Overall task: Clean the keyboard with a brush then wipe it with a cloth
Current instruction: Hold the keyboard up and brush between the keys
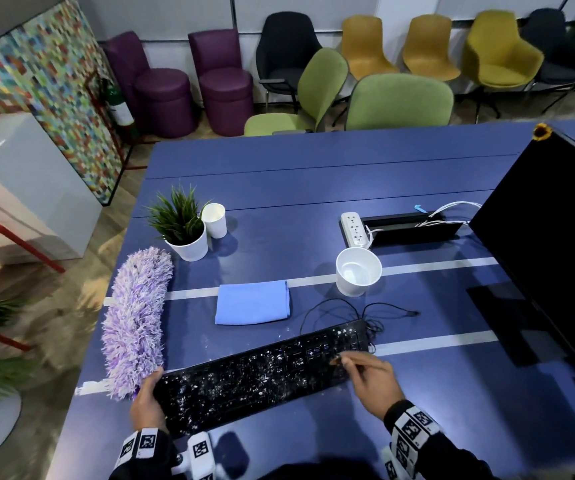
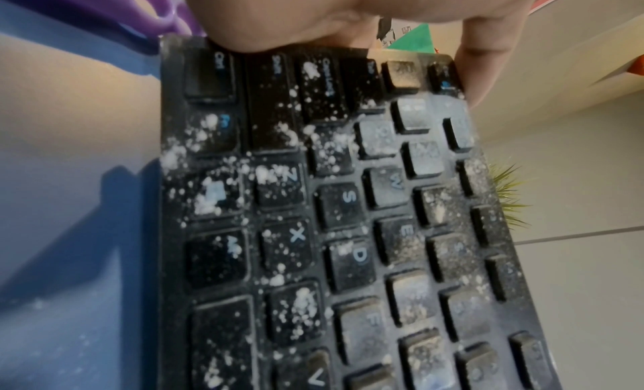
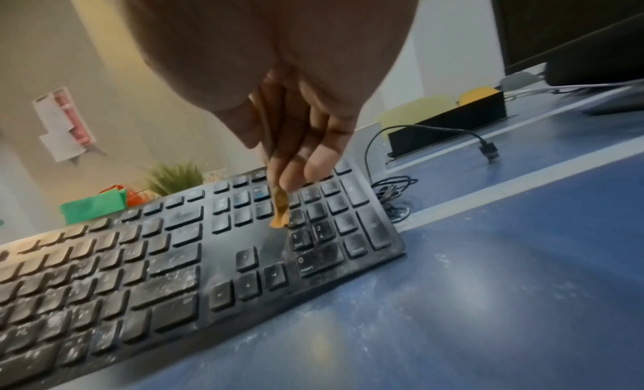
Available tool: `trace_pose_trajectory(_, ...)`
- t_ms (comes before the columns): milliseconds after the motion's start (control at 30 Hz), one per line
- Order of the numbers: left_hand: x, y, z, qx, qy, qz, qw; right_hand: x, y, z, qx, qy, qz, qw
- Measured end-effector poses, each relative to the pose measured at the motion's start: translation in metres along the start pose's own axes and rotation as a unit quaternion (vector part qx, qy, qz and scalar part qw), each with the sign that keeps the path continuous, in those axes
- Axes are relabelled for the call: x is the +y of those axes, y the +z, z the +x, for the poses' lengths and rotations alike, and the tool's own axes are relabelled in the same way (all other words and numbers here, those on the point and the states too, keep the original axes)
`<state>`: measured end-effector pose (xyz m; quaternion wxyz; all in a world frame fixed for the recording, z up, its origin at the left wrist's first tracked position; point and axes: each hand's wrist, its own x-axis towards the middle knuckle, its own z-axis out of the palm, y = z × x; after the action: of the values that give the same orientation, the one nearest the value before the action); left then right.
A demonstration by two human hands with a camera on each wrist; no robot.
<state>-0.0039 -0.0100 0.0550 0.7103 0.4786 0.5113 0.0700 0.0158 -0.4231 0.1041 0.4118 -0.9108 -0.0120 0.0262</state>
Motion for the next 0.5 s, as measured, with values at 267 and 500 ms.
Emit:
trace_pose_trajectory(267,0.003,0.0,0.0,-0.017,-0.008,-0.003,1.0,0.0,-0.008,0.001,0.04,0.001,-0.007,0.999)
trace_pose_trajectory(500,0.001,-0.002,0.004,-0.006,0.01,-0.005,1.0,-0.004,-0.011,0.01,0.106,0.013,-0.025,0.994)
